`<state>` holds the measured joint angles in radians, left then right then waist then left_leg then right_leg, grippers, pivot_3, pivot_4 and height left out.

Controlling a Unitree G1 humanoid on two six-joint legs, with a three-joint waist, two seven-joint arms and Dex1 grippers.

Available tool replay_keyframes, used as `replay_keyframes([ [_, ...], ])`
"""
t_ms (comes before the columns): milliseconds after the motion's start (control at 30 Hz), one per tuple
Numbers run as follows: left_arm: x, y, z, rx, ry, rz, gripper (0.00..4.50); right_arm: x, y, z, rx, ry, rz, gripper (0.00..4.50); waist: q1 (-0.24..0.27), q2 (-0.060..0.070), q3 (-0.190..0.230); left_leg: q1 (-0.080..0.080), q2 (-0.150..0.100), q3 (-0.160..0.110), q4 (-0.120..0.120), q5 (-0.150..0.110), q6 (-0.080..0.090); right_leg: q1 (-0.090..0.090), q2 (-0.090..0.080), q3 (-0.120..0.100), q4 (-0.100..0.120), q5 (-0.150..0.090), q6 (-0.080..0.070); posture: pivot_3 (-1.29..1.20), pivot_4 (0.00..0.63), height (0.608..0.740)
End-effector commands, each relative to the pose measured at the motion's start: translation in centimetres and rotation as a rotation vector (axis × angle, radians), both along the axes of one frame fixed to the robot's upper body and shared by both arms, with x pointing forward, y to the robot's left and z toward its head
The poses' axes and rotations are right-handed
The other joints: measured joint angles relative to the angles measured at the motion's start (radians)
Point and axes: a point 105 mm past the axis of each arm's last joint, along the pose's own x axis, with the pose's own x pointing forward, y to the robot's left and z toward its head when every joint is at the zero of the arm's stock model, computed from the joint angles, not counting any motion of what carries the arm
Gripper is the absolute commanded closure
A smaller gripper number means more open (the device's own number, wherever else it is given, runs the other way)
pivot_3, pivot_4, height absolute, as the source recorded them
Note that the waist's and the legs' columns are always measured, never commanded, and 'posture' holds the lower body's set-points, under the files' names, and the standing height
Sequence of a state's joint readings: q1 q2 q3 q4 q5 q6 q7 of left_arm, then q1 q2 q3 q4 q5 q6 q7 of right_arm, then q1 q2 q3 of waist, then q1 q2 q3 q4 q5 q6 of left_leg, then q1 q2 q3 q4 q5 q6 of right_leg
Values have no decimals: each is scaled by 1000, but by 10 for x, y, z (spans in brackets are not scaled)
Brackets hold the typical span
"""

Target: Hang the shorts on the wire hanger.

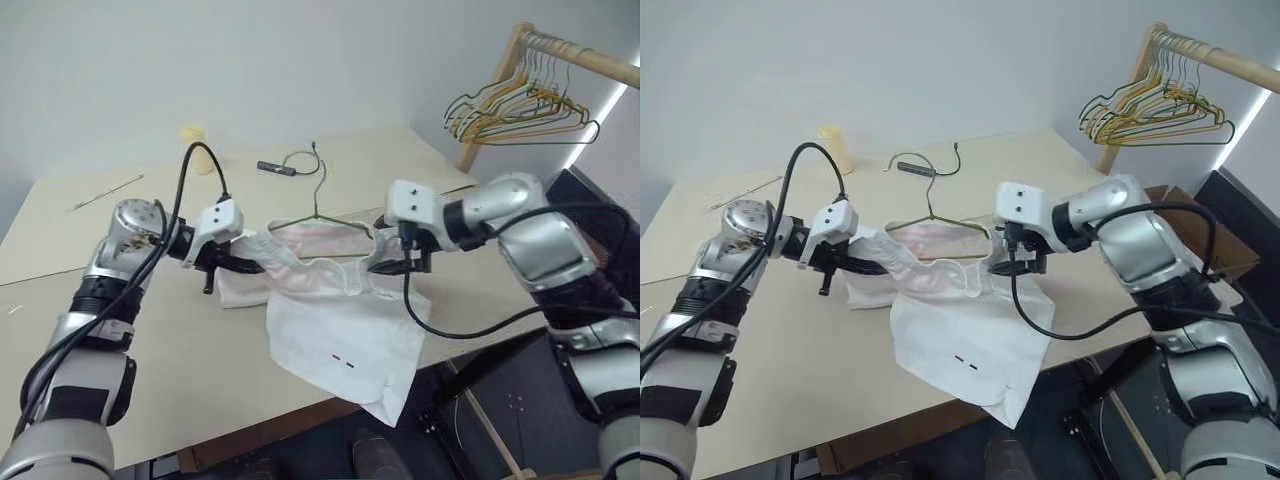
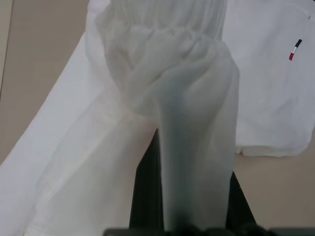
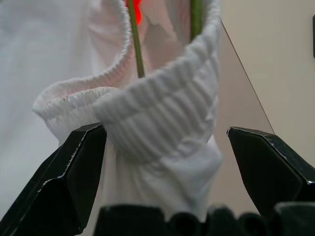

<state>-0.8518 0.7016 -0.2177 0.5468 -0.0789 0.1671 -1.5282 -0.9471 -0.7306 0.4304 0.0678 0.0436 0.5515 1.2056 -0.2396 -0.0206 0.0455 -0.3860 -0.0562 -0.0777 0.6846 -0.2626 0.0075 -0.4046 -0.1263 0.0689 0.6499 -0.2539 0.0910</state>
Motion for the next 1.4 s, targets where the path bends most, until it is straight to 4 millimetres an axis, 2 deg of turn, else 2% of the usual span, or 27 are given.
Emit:
replay_keyframes([
  [33, 1, -5, 17, 2, -61, -41, 4500, 3, 7, 8, -15, -12, 24, 32, 1, 0, 0, 0, 0, 0, 0, 0, 0, 0, 0, 0, 0, 0, 0, -165, 0, 740],
  [167, 0, -7, 15, 12, -59, -61, 4500, 4, 10, 2, -16, 82, 25, 32, 1, 0, 0, 0, 0, 0, 0, 0, 0, 0, 0, 0, 0, 0, 0, -166, 0, 740],
  [267, -2, -9, 14, 14, -55, -78, 4500, 6, 10, -1, 10, 152, 12, 620, 1, 0, 0, 0, 0, 0, 0, 0, 0, 0, 0, 0, 0, 0, 0, -166, 0, 740],
  [633, -5, -15, 13, 13, -67, -115, 4500, -2, 9, -12, -24, 236, 41, 4456, -4, 0, 0, 0, 0, 0, 0, 0, 0, 0, -1, 0, 1, 0, 0, -172, 0, 740],
  [867, -7, -23, 20, -60, -139, -170, 4500, -7, 1, -15, 15, 280, 7, 4486, -4, 0, 0, -1, -1, -1, 0, 0, 0, -1, -1, 0, 0, 0, 0, -179, 0, 740],
  [933, -7, -24, 29, -109, -132, -161, 3926, -12, -4, -15, 48, 321, -7, 4500, -4, 0, 0, -1, -1, -1, 0, 0, 0, -1, -1, 0, 0, 0, 0, -182, 0, 740],
  [967, -6, -24, 34, -130, -138, -157, 3815, -15, -7, -16, 62, 342, -15, 4500, -3, 0, 0, -1, -1, -1, 0, 0, 0, -1, -1, -1, 0, 0, 0, -181, 0, 740],
  [1200, 12, -10, 73, -280, -238, -22, 1469, -36, -35, -20, 177, 452, -148, 4500, 2, 0, 0, -2, -1, -2, 0, 0, 0, -1, -2, -1, 0, 0, 0, -190, 0, 740],
  [1333, 25, -3, 100, -385, -348, 86, 88, -43, -57, -25, 253, 500, -289, 4500, 1, 0, 0, -1, -1, -2, 0, 0, 0, 0, -2, -1, 0, 0, 0, -202, 0, 740],
  [1400, 25, -2, 113, -456, -370, 113, 36, -46, -70, -28, 304, 525, -378, 4500, 3, 0, 0, -2, -1, -2, 0, 0, 0, 0, -2, -1, 0, 0, 0, -212, 0, 740],
])
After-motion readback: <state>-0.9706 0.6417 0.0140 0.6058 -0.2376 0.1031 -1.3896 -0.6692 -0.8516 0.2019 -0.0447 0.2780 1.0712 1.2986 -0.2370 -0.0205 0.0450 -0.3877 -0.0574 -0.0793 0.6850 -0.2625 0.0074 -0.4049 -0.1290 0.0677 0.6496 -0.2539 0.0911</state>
